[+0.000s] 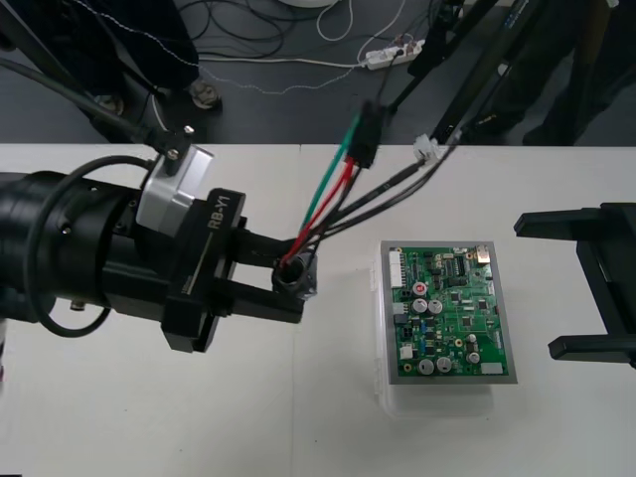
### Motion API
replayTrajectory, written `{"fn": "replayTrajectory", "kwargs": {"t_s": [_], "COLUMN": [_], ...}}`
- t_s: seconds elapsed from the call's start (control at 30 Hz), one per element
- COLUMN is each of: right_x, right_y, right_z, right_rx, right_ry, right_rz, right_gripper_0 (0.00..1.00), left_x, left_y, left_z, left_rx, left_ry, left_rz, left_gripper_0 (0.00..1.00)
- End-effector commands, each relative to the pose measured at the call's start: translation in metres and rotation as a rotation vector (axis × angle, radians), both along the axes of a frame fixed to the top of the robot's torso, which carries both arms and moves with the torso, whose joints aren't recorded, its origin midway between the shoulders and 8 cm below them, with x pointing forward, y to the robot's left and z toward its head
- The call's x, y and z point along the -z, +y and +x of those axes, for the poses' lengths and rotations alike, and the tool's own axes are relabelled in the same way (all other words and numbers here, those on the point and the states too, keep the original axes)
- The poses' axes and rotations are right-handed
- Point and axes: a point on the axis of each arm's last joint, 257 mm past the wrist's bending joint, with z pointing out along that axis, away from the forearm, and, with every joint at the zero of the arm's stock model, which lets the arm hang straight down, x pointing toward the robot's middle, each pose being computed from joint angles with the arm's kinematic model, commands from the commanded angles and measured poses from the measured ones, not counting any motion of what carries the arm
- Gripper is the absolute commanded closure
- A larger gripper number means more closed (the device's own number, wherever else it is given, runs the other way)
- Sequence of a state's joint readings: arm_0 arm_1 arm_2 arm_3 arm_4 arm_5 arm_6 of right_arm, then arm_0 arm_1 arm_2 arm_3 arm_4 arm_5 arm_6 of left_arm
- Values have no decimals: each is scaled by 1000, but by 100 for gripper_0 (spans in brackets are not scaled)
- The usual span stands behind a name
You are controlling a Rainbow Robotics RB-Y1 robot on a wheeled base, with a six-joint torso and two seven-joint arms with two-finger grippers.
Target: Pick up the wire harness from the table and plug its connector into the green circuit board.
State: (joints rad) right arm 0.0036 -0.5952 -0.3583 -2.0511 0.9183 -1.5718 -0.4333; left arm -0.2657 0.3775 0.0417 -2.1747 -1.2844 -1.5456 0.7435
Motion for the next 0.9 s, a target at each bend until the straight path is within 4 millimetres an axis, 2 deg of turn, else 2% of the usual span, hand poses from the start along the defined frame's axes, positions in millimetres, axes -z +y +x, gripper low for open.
{"fn": "replayTrajectory", "kwargs": {"t_s": [0.03, 0.17, 0.5, 0.9], "right_x": [-2, -2, -1, -19], "right_y": [3, 3, 0, -3], "right_z": [1, 1, 0, 8], "right_rx": [-2, -3, -8, -24], "right_ry": [14, 9, -2, -37], "right_rz": [-3, -5, -36, -54], "right_gripper_0": [0, 0, 0, 0], "left_x": [3, 6, 2, 22], "left_y": [-24, -33, -41, -41], "left_z": [-34, -45, -54, -71], "left_rx": [80, 109, 125, 158], "left_ry": [163, 255, 401, 470], "left_rz": [18, 36, 55, 117], "left_gripper_0": [100, 100, 100, 100]}}
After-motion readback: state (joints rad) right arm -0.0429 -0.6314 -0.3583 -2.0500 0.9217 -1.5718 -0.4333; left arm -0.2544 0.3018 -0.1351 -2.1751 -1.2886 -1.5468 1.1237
